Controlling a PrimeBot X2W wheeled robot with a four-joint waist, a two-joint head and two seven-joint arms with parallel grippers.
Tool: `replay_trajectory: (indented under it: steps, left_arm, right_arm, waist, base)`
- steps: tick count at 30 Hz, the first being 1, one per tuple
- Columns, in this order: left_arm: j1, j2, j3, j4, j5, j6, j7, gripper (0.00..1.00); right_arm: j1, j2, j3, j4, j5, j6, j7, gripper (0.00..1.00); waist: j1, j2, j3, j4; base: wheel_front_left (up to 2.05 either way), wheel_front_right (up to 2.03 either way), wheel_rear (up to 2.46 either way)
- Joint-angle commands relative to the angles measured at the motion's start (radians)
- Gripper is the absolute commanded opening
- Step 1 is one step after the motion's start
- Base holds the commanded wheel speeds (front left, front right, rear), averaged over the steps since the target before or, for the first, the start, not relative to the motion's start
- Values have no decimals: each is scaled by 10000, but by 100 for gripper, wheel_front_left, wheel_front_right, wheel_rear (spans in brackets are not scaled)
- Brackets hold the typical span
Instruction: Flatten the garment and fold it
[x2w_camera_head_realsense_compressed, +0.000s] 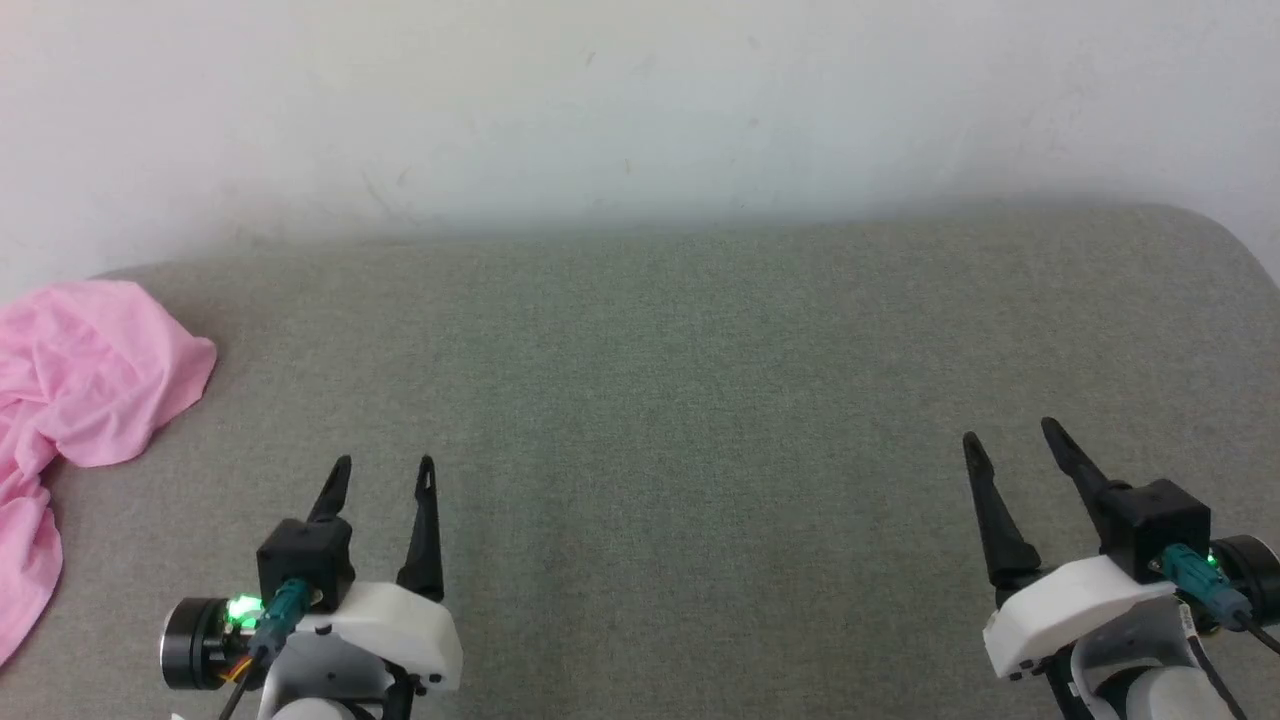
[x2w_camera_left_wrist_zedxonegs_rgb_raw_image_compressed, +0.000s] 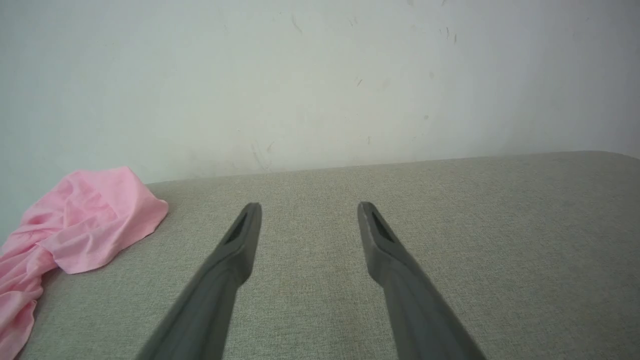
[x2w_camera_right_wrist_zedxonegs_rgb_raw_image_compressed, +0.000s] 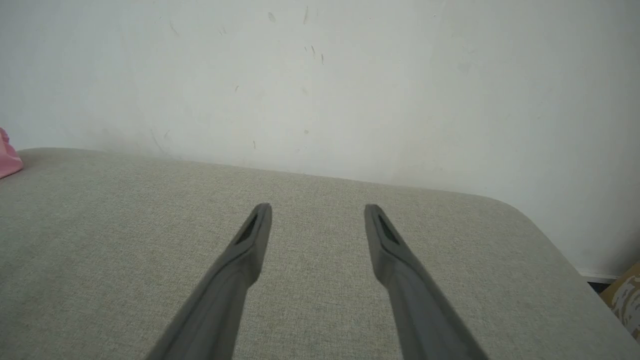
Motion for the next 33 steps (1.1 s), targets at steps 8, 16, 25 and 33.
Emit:
replay_trajectory:
  steps: [8,16,25,33]
  left_arm:
    - [-101,30,-180,-83,37,354,-238,100]
    - [-174,73,-274,-141,17,636,-405,100]
    - [-171,106,-287,-207,-26,959,-593,100]
    - [-199,108,-299,-245,-42,1217,-761,100]
  right_arm:
    - [43,6,-200,-130,193,-3,-243,100]
    - [55,10,-327,-207,258,-4,-410,100]
    - [65,13,-429,-273,272,-6,-598,100]
    - [99,16,-534,-327,271,-7,-765,100]
  waist:
    - [0,0,55,123]
    - [0,0,144,479]
    - [0,0,224,1037]
    - [0,0,302,1626]
  base:
    - [0,0,0]
    - [0,0,0]
    - [0,0,0]
    - [0,0,0]
